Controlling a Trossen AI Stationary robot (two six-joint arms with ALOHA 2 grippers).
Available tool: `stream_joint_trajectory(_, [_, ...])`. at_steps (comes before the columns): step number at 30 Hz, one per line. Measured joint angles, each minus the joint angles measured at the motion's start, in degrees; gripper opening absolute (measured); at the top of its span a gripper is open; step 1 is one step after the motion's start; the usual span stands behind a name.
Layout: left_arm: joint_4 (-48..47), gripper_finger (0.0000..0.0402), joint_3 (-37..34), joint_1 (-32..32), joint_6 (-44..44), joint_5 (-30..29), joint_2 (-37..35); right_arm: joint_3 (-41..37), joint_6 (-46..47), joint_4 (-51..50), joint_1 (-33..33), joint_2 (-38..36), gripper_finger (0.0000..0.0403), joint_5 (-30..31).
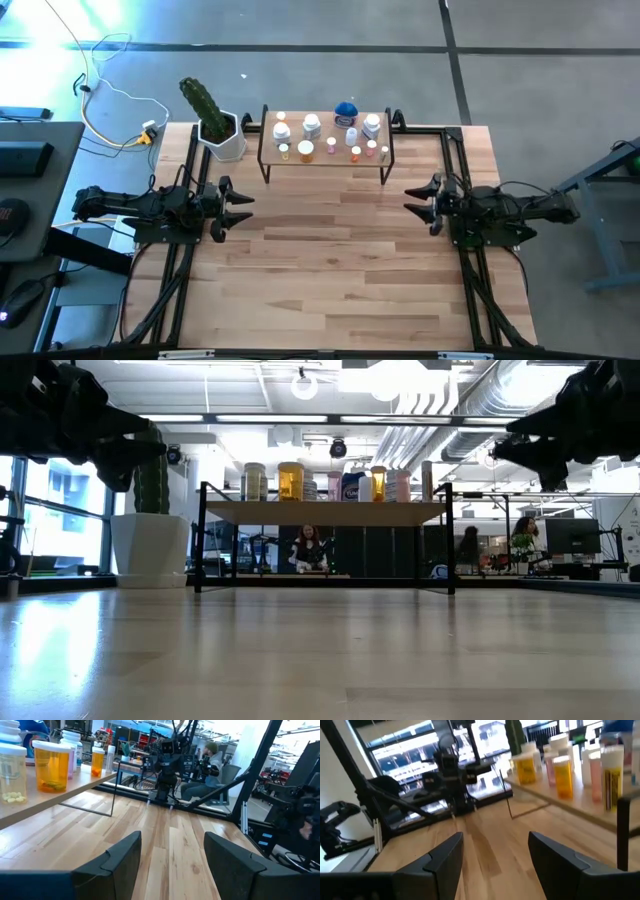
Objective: Pick and place medicine bottles onto shelf by color
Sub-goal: Return to Home Position
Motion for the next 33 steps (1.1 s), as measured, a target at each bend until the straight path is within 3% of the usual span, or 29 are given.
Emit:
stream_joint_trajectory(8, [0.00,0.0207,0.00,0.00,0.02,0.01,0.01,0.00,2.21,-4.46,0.00,0.00,0.0215,0.00])
stream_joint_trajectory(33, [0.00,0.0207,0.00,0.00,0.02,0.01,0.00,0.04,2.37,-4.96,0.00,0.00,0.0215,0.00])
